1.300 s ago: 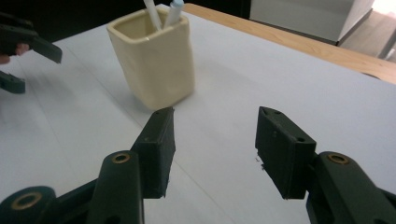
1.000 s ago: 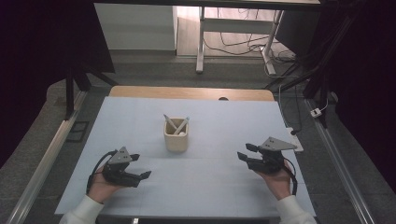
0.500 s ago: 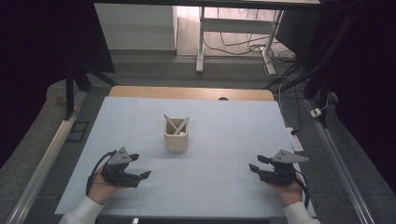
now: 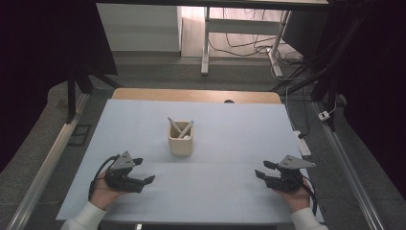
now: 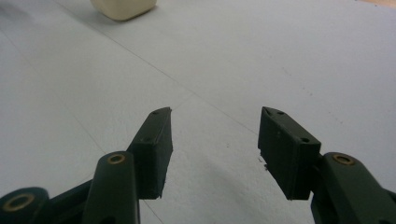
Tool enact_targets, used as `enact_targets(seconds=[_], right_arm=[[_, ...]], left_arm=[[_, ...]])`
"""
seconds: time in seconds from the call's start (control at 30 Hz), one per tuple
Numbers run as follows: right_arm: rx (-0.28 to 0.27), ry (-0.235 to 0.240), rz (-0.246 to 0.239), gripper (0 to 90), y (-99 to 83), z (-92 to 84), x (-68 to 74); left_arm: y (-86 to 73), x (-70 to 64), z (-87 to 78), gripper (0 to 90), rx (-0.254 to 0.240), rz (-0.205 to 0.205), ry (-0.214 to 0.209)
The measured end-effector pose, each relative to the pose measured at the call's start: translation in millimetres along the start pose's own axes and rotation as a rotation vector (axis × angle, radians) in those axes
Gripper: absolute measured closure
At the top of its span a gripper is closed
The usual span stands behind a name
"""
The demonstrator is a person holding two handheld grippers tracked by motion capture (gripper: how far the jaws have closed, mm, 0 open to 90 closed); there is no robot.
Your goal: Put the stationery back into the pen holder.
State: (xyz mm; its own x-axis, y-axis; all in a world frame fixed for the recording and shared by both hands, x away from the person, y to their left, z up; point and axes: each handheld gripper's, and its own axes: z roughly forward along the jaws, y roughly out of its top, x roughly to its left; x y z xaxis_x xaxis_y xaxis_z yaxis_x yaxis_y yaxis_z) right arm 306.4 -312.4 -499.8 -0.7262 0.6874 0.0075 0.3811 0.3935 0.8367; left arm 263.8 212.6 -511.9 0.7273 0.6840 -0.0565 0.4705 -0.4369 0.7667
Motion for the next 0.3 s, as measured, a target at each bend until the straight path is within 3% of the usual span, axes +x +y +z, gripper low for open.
enact_targets(seconds=[0.3], right_arm=[[-0.002, -0.002, -0.004, 44.2, 1.0, -0.7, 0.2]], left_arm=[[-0.3, 0.2, 0.4, 17.7, 0.002, 0.001, 0.001]])
